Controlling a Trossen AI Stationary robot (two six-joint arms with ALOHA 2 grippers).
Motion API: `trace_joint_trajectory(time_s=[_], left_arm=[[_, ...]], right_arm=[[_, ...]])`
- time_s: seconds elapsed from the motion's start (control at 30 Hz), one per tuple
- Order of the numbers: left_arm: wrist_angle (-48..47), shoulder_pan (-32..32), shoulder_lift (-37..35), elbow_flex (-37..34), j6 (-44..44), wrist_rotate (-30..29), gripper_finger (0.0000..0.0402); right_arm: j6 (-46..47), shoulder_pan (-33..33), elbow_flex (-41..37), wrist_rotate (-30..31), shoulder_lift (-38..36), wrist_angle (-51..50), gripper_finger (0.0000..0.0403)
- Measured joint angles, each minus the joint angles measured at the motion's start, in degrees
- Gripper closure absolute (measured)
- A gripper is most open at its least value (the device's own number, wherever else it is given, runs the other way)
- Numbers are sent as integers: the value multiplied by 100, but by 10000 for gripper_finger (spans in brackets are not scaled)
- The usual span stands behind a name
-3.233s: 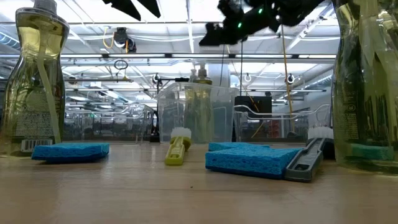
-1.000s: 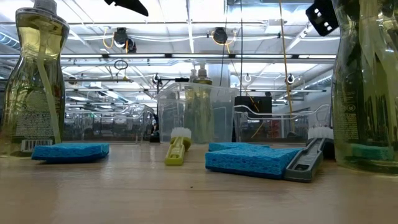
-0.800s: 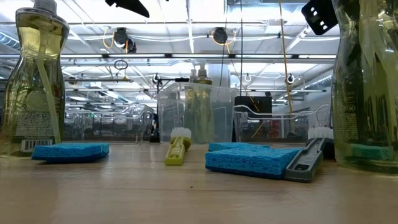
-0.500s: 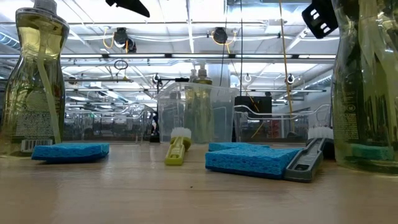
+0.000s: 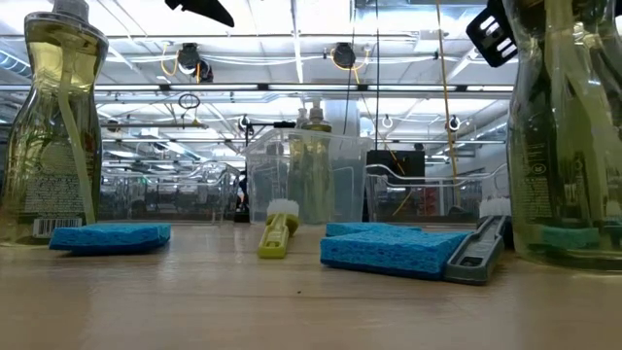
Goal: Pick & Place Kitchen Sink Supplies
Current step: Put the liquid dishwashing soap into the middle transparent bin
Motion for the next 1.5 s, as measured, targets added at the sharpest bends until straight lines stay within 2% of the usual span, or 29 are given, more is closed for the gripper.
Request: trace_joint_trajectory(time_s=[0.27,0.43,0.93,1.27,1.5], left_arm=[[0,0,-1,0,2,0,9],[0,0,-1,0,59,-2,9],[0,-1,0,0,57,-2,9],[0,0,1,0,46,-4,9],[14,0,-1,0,37,-8,9]], right_arm=[[18,0,-7,-4,3,203,159],[20,0,8,-24,-15,520,164],[18,0,8,-25,-4,227,178],[-31,0,11,-22,212,431,214],[-167,-4,13,17,245,507,264]])
